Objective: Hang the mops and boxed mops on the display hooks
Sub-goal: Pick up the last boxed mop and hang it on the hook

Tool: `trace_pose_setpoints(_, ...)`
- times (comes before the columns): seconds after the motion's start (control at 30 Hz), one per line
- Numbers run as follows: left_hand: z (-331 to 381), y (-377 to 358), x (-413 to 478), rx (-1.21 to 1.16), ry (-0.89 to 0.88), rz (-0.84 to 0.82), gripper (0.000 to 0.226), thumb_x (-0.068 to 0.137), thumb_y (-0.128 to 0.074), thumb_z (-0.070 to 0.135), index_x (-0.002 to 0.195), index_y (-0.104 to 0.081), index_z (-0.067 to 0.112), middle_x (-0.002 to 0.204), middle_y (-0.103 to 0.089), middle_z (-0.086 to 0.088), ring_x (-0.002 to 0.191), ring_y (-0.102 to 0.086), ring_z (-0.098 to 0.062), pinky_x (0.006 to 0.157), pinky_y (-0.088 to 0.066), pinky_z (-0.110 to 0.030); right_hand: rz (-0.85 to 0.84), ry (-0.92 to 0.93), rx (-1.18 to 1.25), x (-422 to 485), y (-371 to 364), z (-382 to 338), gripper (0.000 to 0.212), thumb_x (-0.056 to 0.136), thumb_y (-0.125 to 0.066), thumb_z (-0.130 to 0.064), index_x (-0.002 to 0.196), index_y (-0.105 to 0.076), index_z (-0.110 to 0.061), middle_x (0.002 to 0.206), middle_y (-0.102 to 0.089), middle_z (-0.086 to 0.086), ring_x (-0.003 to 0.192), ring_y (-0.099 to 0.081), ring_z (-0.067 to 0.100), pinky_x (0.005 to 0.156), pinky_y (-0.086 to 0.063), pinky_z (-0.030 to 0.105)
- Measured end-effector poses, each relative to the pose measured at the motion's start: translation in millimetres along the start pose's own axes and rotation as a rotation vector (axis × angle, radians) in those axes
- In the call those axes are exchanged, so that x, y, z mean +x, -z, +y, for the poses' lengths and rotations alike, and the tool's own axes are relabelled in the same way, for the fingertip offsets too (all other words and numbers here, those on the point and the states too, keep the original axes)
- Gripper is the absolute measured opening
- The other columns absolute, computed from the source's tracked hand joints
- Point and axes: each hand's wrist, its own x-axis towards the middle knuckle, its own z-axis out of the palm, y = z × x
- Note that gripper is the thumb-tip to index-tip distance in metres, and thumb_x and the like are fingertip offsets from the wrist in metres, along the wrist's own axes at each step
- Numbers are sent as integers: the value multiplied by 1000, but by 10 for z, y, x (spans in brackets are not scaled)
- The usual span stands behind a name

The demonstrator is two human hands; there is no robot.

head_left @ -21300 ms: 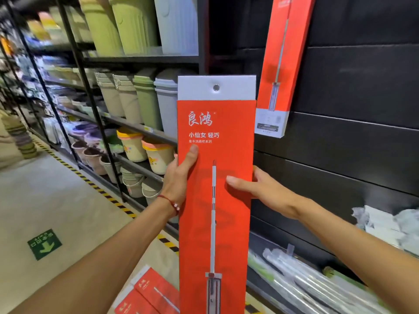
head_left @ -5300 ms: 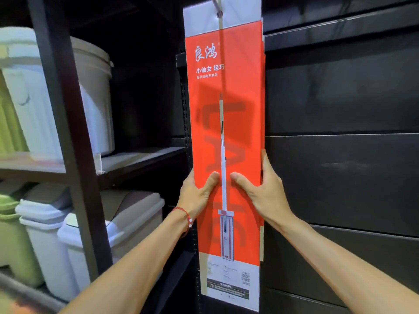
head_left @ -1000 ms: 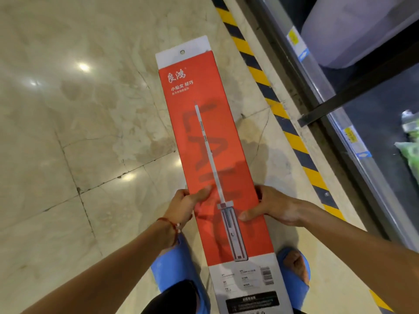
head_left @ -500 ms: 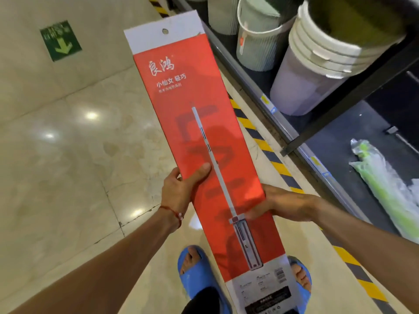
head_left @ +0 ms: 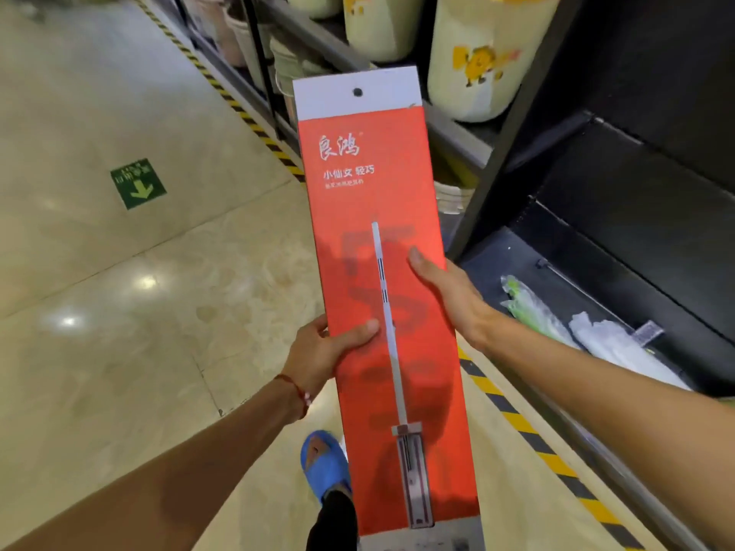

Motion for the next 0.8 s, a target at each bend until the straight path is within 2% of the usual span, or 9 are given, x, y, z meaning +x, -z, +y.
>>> trace_pose_setpoints(0.07, 215, -69, -297, 0, 0, -84, 30, 81, -82, 24, 110, -73, 20, 90, -82, 11, 75, -77, -5, 59, -57, -18, 52, 51, -66, -307, 91, -236, 81, 69, -74, -84, 125, -69, -26, 116, -78, -4, 108, -75, 21, 102, -56, 49)
trace_pose_setpoints(0.13, 440, -145, -553, 9, 0, -162, 44, 73, -88, 36, 112, -72, 23, 100, -82, 10, 81, -77, -5, 70, -57, -24, 84, 87, -90, -620, 189, -510, 88, 64, -73, -88, 122, -71, -22, 113, -79, -1, 105, -76, 23, 101, -56, 51)
trace_pose_setpoints(0.23, 819, -270, -866, 16, -60, -190, 54, 68, -82, 53, 114, -73, 26, 104, -80, 16, 97, -73, -2, 91, -50, -31, 126, 107, -71, -1048, 363, -896, 84, 67, -75, -83, 115, -75, -14, 107, -81, 7, 101, -77, 31, 99, -57, 55)
trace_pose_setpoints(0.37, 1457, -419, -1243, -52, -161, -149, 78, 67, -67, 68, 131, -63, 24, 125, -71, 6, 117, -65, -17, 108, -47, -42, 159, 153, -25, -1562, 525, -1344, 73, 74, -75, -74, 113, -77, -12, 109, -79, 15, 105, -74, 41, 100, -56, 61)
trace_pose_setpoints(0.43, 1835, -523, -1428, -46, -221, -165, 71, 76, -65, 69, 131, -64, 24, 124, -73, 7, 115, -68, -15, 99, -52, -36, 174, 195, -20, -1780, 579, -1563, 69, 77, -74, -71, 113, -77, -12, 109, -79, 16, 105, -74, 42, 99, -55, 62)
trace_pose_setpoints(0.53, 2390, -679, -1622, -84, -321, -244, 41, 100, -56, 53, 121, -71, 21, 97, -80, 11, 86, -77, -3, 70, -60, -21, 219, 251, -21, -2051, 599, -1893, 77, 70, -77, -78, 113, -75, -14, 108, -79, 12, 103, -75, 39, 99, -55, 62)
trace_pose_setpoints(0.67, 3024, -915, -1843, -184, -414, -291, 64, 90, -66, 60, 134, -66, 14, 124, -75, -13, 115, -71, -36, 98, -59, -49, 279, 308, -12, -2324, 635, -2331, 85, 62, -82, -79, 117, -72, -15, 108, -79, 11, 102, -76, 37, 97, -56, 64)
trace_pose_setpoints(0.73, 3231, -1011, -1910, -203, -462, -255, 79, 75, -73, 73, 130, -69, 16, 121, -76, -12, 111, -73, -35, 101, -57, -54, 293, 337, -25, -2476, 675, -2564, 84, 64, -81, -79, 120, -71, -17, 112, -79, 10, 104, -75, 36, 97, -56, 63)
trace_pose_setpoints(0.8, 3418, -1083, -1998, -195, -530, -225, 75, 76, -72, 73, 126, -72, 16, 116, -79, -9, 105, -76, -31, 97, -59, -50, 290, 338, -24, -2623, 728, -2774, 84, 68, -81, -76, 126, -67, -17, 120, -76, 12, 110, -74, 36, 99, -56, 60)
